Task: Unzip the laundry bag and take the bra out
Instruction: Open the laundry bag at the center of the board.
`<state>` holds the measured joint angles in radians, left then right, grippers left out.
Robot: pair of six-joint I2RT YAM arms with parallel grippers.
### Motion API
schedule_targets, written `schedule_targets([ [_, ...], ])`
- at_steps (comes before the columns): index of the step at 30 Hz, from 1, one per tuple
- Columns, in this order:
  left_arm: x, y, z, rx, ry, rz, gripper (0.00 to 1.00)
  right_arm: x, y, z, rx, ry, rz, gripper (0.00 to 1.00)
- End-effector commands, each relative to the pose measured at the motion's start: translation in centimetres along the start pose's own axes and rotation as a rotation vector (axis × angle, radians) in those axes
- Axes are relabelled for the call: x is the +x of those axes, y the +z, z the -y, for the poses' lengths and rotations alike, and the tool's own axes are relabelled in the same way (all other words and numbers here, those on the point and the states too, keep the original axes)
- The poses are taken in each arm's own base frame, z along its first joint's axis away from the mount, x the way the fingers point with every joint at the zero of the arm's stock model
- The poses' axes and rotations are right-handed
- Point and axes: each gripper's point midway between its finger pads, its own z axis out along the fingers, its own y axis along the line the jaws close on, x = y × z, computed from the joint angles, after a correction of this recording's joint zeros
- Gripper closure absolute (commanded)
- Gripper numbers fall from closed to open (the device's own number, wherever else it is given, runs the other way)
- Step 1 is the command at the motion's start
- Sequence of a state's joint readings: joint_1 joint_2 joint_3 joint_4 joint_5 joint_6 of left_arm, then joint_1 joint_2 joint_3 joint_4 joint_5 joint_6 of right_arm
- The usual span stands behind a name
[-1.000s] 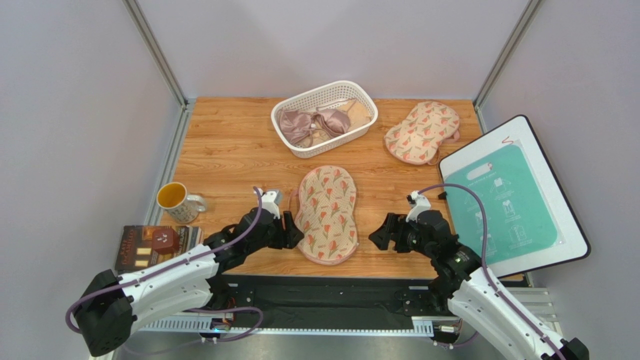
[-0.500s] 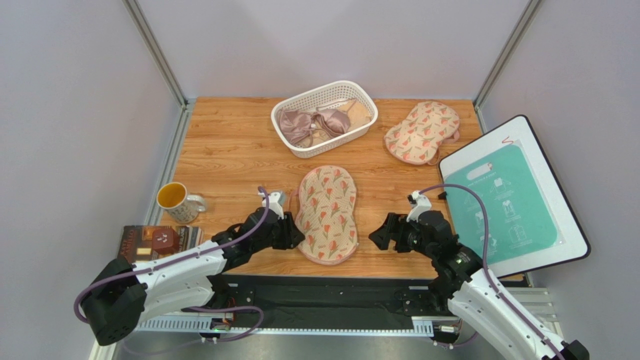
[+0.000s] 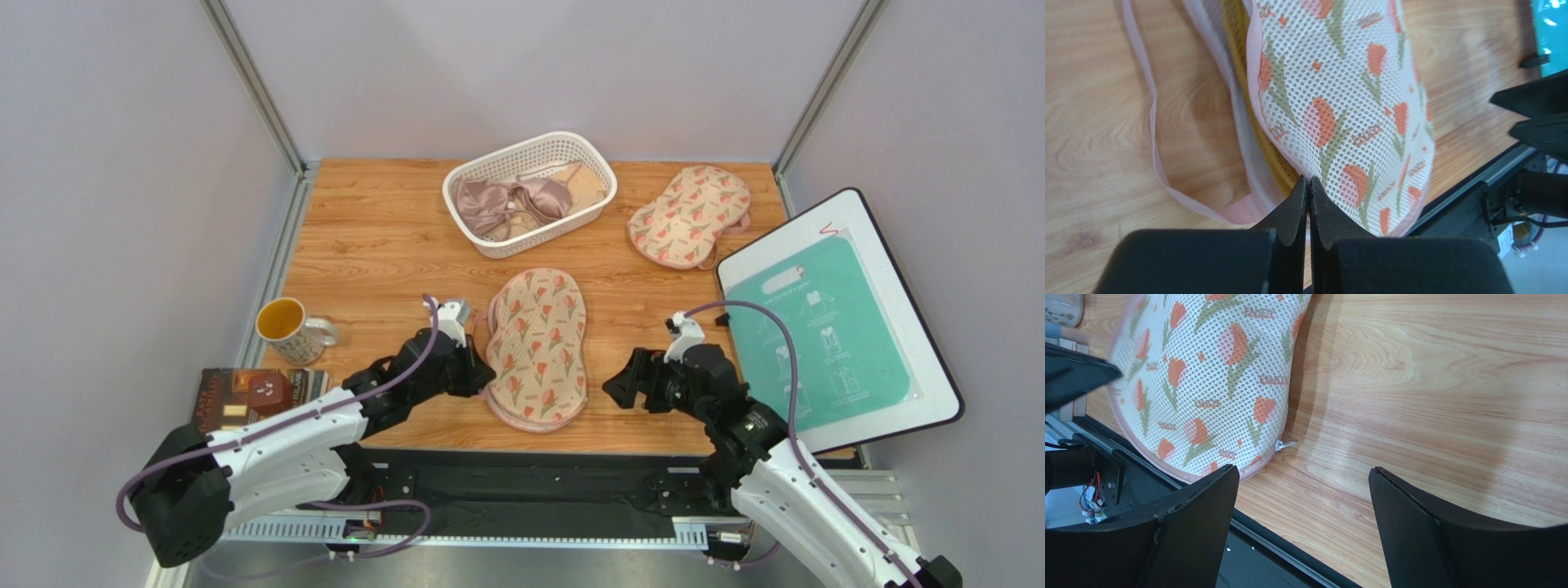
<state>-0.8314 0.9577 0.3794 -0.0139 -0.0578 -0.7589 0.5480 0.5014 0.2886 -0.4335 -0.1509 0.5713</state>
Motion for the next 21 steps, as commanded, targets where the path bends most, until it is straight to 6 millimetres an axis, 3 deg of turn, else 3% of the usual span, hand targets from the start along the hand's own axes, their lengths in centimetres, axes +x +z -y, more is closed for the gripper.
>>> schedule_targets([
  [1, -4.9, -1.3, 4.3, 0.106, 0.109, 0.089, 1.00, -1.5, -1.0, -1.4, -0.025, -0.001, 0.026, 0.16],
  [5, -7.3, -1.8, 6.6, 0.146, 0.176, 0.111, 1.00, -3.7, -2.5, -2.6, -0.032, -0.008, 0.079, 0.16],
  [8, -7.4, -1.6, 8.6, 0.200, 0.225, 0.093, 1.00, -4.6, -3.4, -3.1, -0.030, -0.007, 0.102, 0.16],
  [15, -4.7, 1.5, 12.9, 0.241, 0.350, -0.011, 1.00, -5.3, -4.9, -3.1, -0.006, 0.004, 0.135, 0.17],
  [16, -4.6, 1.5, 14.5, 0.271, 0.367, -0.010, 1.00, -5.5, -5.1, -3.2, -0.008, 0.008, 0.145, 0.17],
  [18, -3.8, 3.0, 14.7, 0.243, 0.391, -0.032, 1.00, -5.8, -5.5, -3.1, 0.001, 0.027, 0.167, 0.17],
  [20, -3.4, 3.5, 16.3, 0.262, 0.410, -0.042, 1.00, -5.9, -5.7, -2.8, 0.015, 0.036, 0.186, 0.17],
  [21, -2.2, 4.4, 16.4, 0.260, 0.422, -0.075, 1.00, -5.9, -5.7, -2.7, 0.019, 0.044, 0.190, 0.17],
])
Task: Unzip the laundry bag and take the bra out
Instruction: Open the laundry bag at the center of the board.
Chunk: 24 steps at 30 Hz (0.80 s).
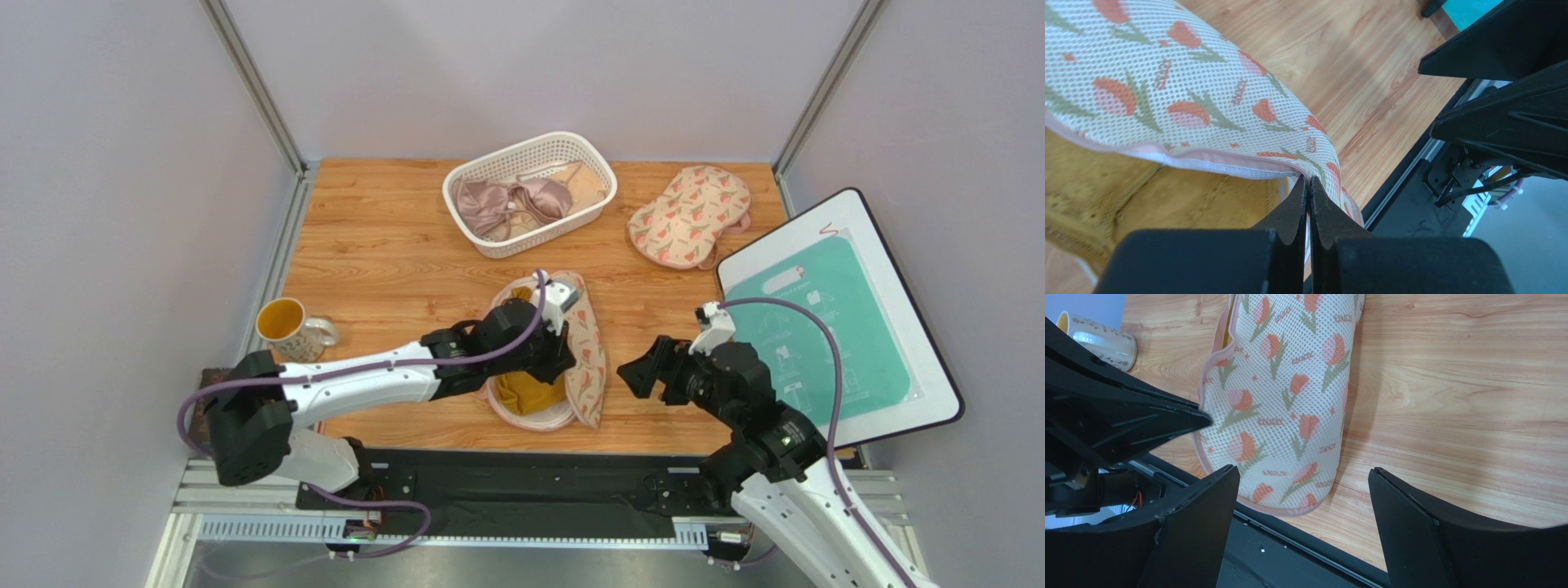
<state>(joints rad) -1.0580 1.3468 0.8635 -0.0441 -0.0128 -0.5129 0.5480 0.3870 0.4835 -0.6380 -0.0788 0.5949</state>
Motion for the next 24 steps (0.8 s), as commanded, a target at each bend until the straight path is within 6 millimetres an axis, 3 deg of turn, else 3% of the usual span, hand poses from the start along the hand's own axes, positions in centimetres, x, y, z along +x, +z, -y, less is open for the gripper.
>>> schedule_targets([
  [1, -0.8, 2.1, 2.4, 0.029, 0.063, -0.004, 1.00, -1.6, -1.0, 0.0, 0.031, 0.035, 0.070, 0.17],
  [3, 0.2, 3.3, 2.9, 0.031, 0.080, -0.038, 1.00, -1.7, -1.0, 0.1, 0.035, 0.039, 0.075, 0.17],
  [9, 0.7, 6.0, 5.1, 0.057, 0.151, -0.085, 1.00, -1.8, -1.3, 0.1, 0.038, 0.055, 0.082, 0.17],
  [14, 2.5, 8.4, 5.4, 0.058, 0.222, -0.155, 1.00, -2.5, -1.8, 0.6, 0.057, 0.066, 0.140, 0.17],
  [19, 2.8, 9.8, 5.6, 0.065, 0.242, -0.159, 1.00, -3.1, -2.4, 0.6, 0.064, 0.081, 0.174, 0.17],
  [24, 3.7, 11.5, 7.6, 0.166, 0.239, -0.192, 1.00, -3.8, -3.3, 0.5, 0.063, 0.093, 0.214, 0.17],
])
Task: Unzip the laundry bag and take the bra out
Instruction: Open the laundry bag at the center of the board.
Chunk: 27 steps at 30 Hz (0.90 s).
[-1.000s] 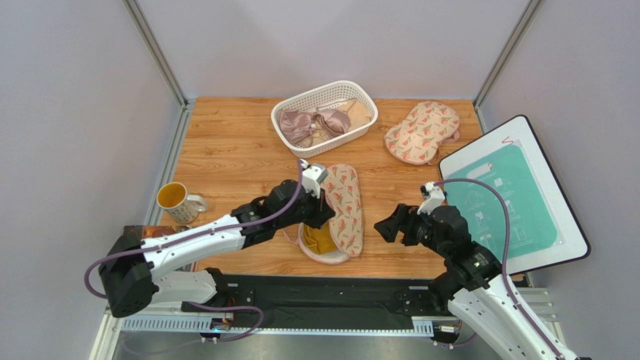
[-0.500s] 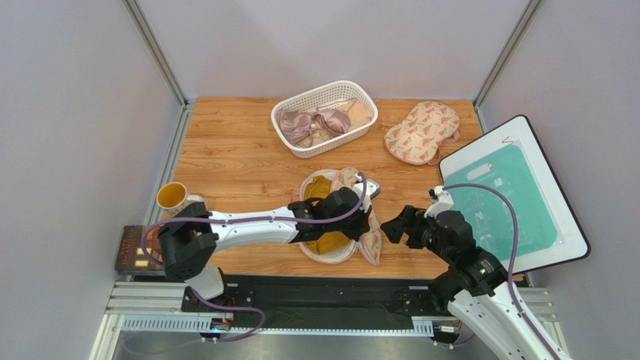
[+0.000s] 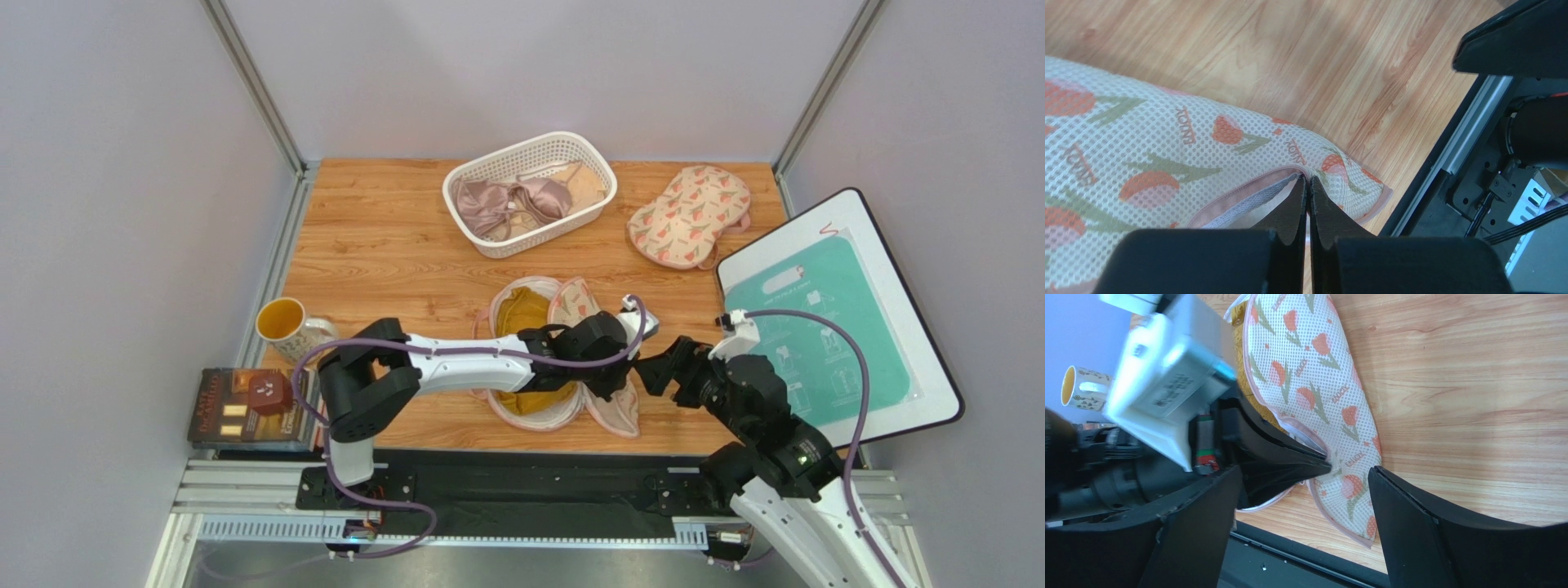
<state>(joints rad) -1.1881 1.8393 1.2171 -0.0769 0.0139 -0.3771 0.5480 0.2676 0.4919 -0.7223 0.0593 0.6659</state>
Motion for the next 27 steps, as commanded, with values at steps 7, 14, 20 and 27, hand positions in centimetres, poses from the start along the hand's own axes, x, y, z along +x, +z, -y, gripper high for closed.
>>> schedule_targets([
  [7, -0.6, 4.1, 3.4, 0.114, 0.114, -0.044, 1.00, -2.7, -2.1, -1.3, -0.035, 0.030, 0.100, 0.16],
  [14, 0.1, 5.5, 3.1, 0.105, 0.156, -0.104, 0.54, -2.7, -2.3, -1.6, -0.047, 0.024, 0.092, 0.16],
  [20, -2.1, 5.1, 4.5, 0.153, 0.189, -0.050, 0.30, -2.9, -2.8, -1.9, -0.059, 0.017, 0.094, 0.16],
  [27, -1.5, 6.6, 4.9, 0.188, 0.279, -0.115, 0.28, -2.9, -3.6, -2.2, -0.072, -0.002, 0.080, 0.16],
])
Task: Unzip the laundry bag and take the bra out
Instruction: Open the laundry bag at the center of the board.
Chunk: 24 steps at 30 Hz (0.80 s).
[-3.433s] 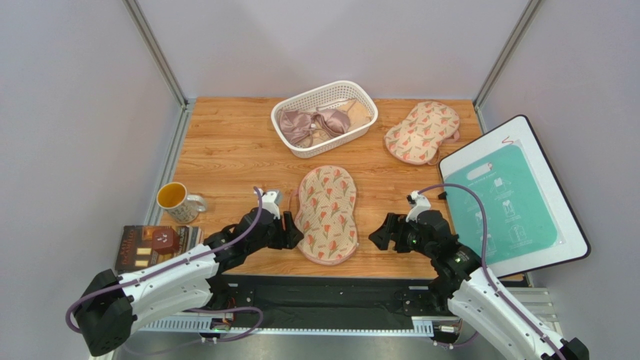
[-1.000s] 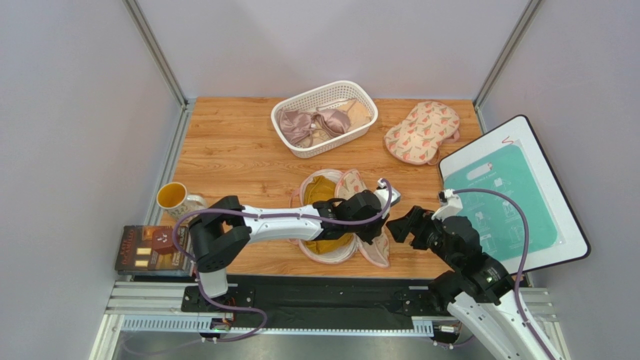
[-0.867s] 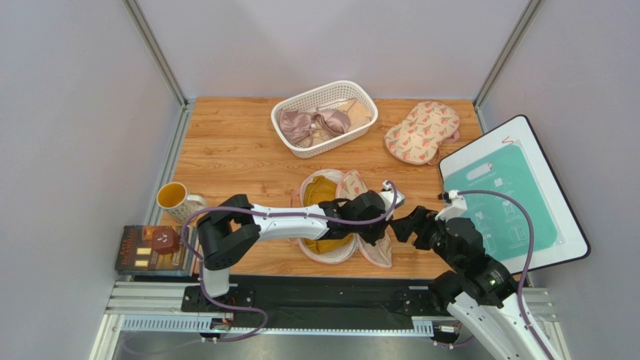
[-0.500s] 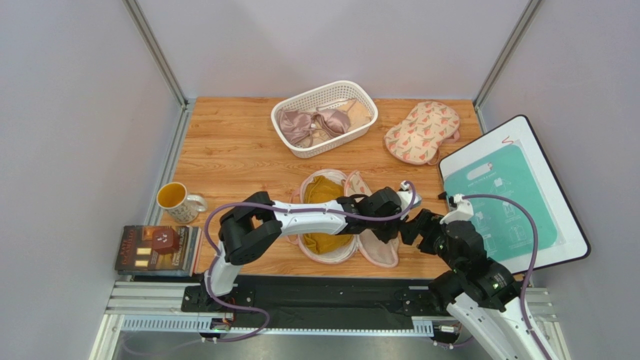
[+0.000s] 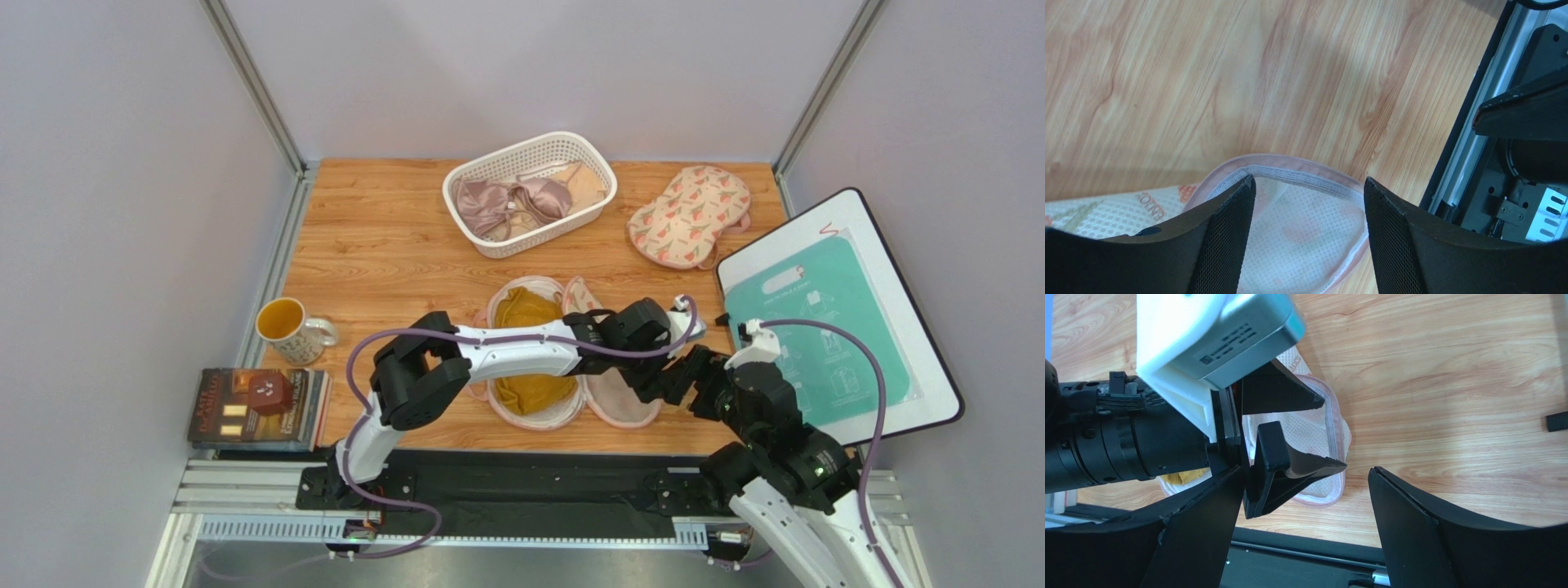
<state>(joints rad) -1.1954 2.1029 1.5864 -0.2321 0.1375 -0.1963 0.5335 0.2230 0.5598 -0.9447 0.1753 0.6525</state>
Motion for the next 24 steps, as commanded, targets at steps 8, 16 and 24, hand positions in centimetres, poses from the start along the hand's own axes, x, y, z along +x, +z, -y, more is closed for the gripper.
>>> schedule_targets([
  [8, 0.3, 1.0, 4.8, 0.203, 0.189, 0.003, 0.22, -3.3, -2.2, -5.4, -0.247, 0.023, 0.086, 0.16],
  [16, 0.4, 2.4, 4.8, 0.228, 0.253, -0.021, 0.22, -3.3, -2.4, -5.6, -0.258, 0.020, 0.082, 0.16],
  [24, -1.1, 1.7, 5.4, 0.243, 0.280, 0.016, 0.21, -3.3, -2.5, -5.7, -0.261, 0.015, 0.081, 0.16],
])
